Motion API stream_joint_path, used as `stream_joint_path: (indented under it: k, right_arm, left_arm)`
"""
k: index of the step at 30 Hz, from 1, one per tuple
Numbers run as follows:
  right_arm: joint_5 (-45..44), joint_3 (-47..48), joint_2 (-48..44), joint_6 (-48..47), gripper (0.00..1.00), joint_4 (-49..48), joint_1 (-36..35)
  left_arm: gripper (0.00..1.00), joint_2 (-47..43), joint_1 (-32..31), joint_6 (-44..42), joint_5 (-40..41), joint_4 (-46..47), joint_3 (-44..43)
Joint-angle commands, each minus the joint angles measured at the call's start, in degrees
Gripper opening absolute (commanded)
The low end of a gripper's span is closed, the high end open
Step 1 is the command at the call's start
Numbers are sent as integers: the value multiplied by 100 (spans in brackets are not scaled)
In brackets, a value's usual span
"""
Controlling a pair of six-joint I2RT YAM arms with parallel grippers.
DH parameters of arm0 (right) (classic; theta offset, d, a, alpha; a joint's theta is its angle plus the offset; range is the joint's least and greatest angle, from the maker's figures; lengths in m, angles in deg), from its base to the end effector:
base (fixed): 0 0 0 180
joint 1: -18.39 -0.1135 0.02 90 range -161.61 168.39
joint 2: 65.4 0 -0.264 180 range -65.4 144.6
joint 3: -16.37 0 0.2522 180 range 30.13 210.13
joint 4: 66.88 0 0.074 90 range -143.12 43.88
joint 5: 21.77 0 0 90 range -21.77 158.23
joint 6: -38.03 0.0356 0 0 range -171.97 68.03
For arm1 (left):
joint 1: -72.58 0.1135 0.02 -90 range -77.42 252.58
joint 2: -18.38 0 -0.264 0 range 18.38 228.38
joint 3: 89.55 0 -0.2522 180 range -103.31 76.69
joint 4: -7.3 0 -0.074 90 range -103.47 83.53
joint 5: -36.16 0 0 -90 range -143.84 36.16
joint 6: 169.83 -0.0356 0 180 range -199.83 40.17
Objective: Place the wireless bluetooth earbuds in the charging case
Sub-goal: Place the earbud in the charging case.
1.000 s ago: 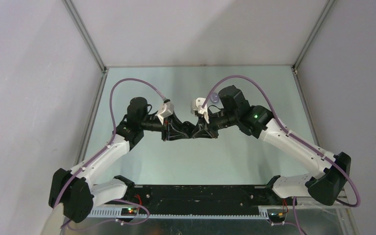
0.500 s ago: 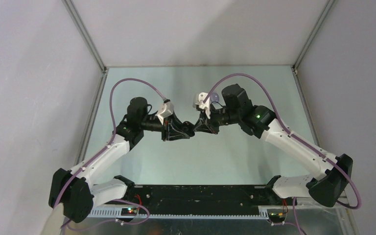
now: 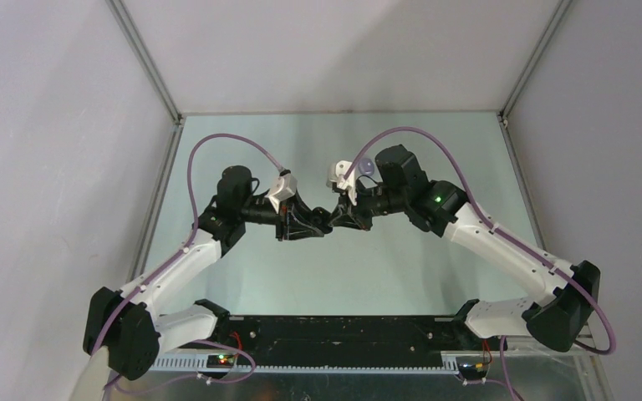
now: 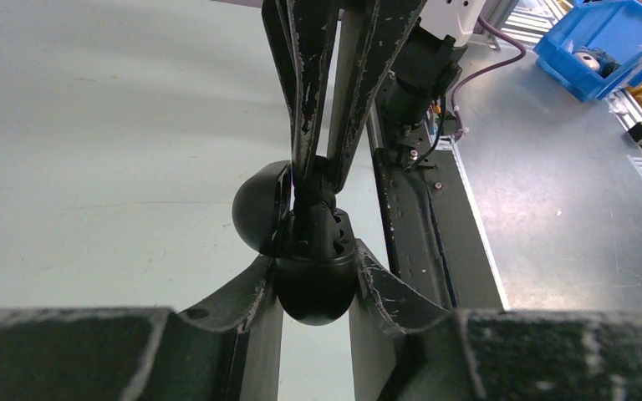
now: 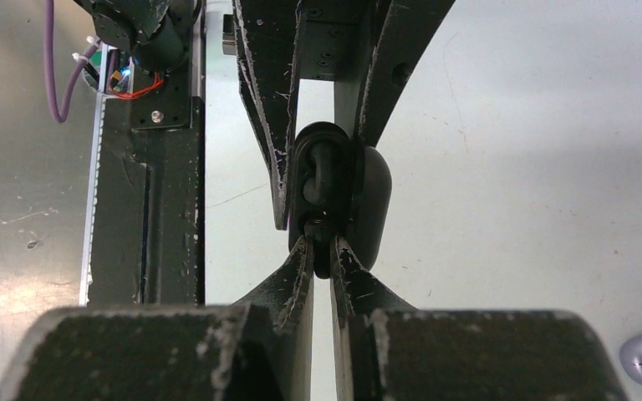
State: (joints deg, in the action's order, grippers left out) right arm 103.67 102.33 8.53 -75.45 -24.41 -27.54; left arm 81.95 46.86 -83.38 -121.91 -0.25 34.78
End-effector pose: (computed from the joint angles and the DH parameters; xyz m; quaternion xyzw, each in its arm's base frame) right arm 0.1816 0.2173 0.3676 -0.5950 0.5936 0.3512 0.4126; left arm 0.1987 -0.1324 0.2920 0.4946 0.5524 -0.5336 0.4069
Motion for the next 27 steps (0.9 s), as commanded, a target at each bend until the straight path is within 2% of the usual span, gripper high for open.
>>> stream_joint_path:
  k: [1,11,23,27]
  right_arm:
    - [252,57,-229,-144,12,39,69]
    - [657,58,-107,-173,12,138,65]
    - [297,57,91,-217,12,111,-175]
    - [-35,57,46,-7,8,-84,-171]
  left_arm:
    - [0,-123,-30,-135,-167,187,-66]
    - [0,-128,-30,-150,-145,166,-70]
    - [0,-147,-30,-176,-171,151,-55]
    - [0,-132,-35,-183,-165,143,-62]
